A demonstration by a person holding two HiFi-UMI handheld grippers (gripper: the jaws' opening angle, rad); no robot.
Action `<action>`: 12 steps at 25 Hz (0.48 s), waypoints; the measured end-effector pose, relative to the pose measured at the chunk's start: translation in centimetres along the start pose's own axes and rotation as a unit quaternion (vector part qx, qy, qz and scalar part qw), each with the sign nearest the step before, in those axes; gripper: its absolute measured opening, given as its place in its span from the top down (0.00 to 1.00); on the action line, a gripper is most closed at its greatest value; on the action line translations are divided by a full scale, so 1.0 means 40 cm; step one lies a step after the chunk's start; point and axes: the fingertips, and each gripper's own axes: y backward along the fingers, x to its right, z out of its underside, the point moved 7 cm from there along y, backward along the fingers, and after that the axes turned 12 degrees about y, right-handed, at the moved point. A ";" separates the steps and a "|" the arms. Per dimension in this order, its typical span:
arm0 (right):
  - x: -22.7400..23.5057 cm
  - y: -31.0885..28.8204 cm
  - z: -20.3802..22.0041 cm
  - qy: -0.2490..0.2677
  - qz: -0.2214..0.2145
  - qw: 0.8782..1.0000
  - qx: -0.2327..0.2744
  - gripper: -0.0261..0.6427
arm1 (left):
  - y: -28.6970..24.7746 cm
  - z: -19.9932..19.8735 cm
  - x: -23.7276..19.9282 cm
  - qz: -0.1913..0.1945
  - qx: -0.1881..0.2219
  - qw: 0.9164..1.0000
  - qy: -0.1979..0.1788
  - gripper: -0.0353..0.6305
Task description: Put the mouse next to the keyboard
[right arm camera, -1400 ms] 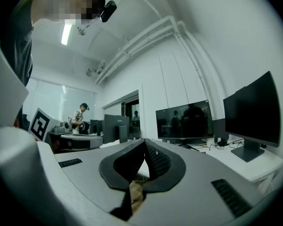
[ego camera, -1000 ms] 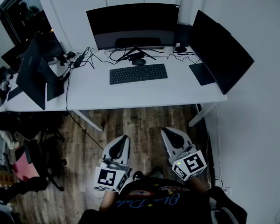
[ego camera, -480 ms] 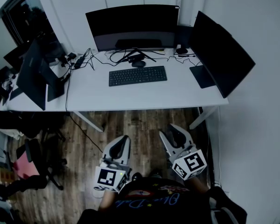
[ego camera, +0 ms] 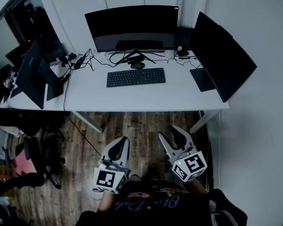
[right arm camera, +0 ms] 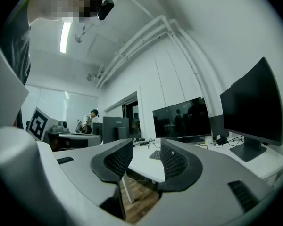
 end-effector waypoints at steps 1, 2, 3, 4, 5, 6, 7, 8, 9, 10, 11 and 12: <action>0.005 0.004 0.002 -0.001 0.002 1.000 0.000 0.74 | -0.002 0.003 0.004 0.000 0.000 1.000 -0.001 0.94; 0.009 0.008 0.004 -0.001 0.003 1.000 -0.001 0.73 | -0.003 0.005 0.008 0.001 -0.001 1.000 -0.001 0.94; 0.012 0.012 0.005 -0.001 0.004 1.000 -0.002 0.73 | -0.003 0.007 0.011 0.000 -0.001 1.000 0.000 0.94; 0.016 0.014 0.005 -0.001 0.005 1.000 -0.002 0.73 | -0.003 0.009 0.013 -0.001 -0.001 1.000 0.001 0.94; 0.020 0.013 0.006 -0.001 0.005 1.000 -0.001 0.73 | -0.006 0.009 0.013 -0.001 0.000 1.000 0.001 0.94; 0.024 0.011 0.007 -0.001 0.005 1.000 0.000 0.73 | -0.011 0.006 0.013 0.001 0.003 1.000 -0.002 0.94; 0.029 0.007 0.008 -0.001 0.005 1.000 0.001 0.72 | -0.018 0.004 0.012 0.006 0.006 1.000 -0.005 0.94; 0.033 0.002 0.009 0.000 0.005 1.000 0.002 0.72 | -0.024 0.003 0.010 0.008 0.008 1.000 -0.008 0.94; 0.037 -0.002 0.011 0.001 0.005 1.000 0.001 0.72 | -0.030 0.006 0.006 0.008 0.007 1.000 -0.006 0.94; 0.041 -0.007 0.013 0.001 0.005 1.000 0.000 0.72 | -0.035 0.010 0.001 0.005 0.006 1.000 -0.002 0.94; 0.043 -0.014 0.015 0.001 0.005 1.000 0.000 0.71 | -0.041 0.013 -0.006 0.001 0.003 1.000 0.003 0.94; 0.046 -0.023 0.016 0.001 0.005 1.000 -0.001 0.71 | -0.047 0.013 -0.013 0.000 0.003 1.000 0.005 0.94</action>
